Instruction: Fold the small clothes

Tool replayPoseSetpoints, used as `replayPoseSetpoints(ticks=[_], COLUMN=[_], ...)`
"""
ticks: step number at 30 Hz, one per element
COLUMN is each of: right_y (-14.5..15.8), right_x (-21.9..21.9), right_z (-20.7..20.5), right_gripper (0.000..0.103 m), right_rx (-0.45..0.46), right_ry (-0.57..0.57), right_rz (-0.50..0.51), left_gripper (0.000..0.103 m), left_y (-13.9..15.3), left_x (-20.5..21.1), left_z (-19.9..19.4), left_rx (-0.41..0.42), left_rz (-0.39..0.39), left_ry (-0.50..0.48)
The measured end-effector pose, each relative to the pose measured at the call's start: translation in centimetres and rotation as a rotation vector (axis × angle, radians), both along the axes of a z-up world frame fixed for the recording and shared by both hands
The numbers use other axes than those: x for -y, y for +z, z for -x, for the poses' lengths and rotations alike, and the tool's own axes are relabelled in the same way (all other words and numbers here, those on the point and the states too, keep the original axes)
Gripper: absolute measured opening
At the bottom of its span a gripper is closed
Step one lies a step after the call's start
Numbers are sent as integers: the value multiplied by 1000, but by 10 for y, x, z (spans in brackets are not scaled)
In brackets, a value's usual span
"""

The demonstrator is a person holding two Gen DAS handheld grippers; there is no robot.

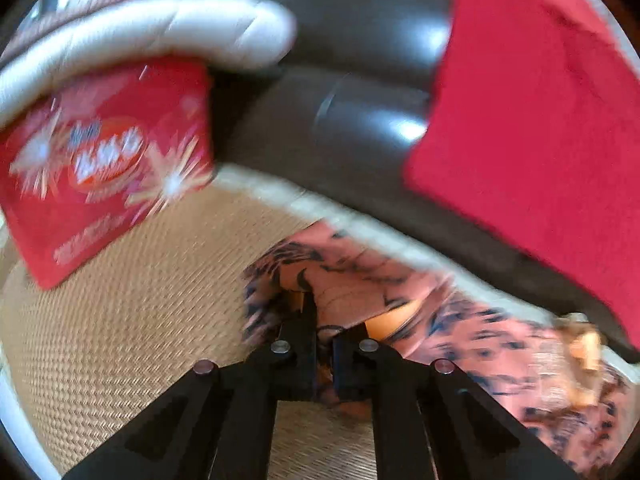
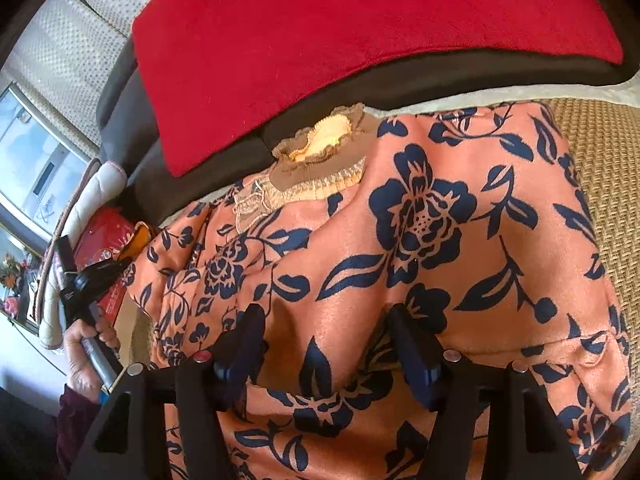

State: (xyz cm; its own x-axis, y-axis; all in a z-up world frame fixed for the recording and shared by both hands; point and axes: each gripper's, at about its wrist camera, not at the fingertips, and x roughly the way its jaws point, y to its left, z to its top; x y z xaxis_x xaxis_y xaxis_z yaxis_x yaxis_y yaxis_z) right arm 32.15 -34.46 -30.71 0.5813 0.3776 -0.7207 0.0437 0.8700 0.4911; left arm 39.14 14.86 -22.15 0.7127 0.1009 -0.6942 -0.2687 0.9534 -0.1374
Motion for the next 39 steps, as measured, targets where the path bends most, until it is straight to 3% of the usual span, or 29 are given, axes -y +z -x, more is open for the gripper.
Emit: replayPoseSetpoints(ticks=[5, 12, 13, 15, 16, 21, 23, 26, 31, 36, 39], right_y=[28, 60, 60, 58, 57, 41, 35, 32, 32, 26, 20], right_x=[20, 83, 94, 117, 125, 143, 139, 134, 142, 132, 113], right_z=[16, 56, 62, 73, 78, 83, 82, 82, 84, 59, 37], right_gripper=[67, 69, 69, 69, 69, 69, 69, 69, 69, 69, 65], right_rx=[113, 275, 281, 292, 295, 219, 175, 119, 95, 73, -11], right_ry=[-65, -195, -218, -270, -291, -286, -283, -303, -351, -324, -264], right_rz=[-58, -273, -299, -368, -401, -574, -587, -524, -446, -405, -317], left_gripper=[5, 7, 12, 60, 69, 78, 78, 78, 77, 69, 58], left_y=[68, 132, 134, 135, 136, 140, 133, 102, 37, -5, -28], left_x=[61, 214, 232, 262, 268, 239, 226, 199, 164, 154, 151], left_z=[35, 99, 107, 120, 127, 135, 131, 114, 74, 57, 51], left_rx=[122, 178, 172, 115, 104, 161, 150, 108, -44, -158, -232], left_rz=[104, 303, 324, 347, 350, 298, 263, 197, 100, 76, 43], left_ry=[-263, -672, -736, -840, -852, -741, -686, -579, -436, -421, -411])
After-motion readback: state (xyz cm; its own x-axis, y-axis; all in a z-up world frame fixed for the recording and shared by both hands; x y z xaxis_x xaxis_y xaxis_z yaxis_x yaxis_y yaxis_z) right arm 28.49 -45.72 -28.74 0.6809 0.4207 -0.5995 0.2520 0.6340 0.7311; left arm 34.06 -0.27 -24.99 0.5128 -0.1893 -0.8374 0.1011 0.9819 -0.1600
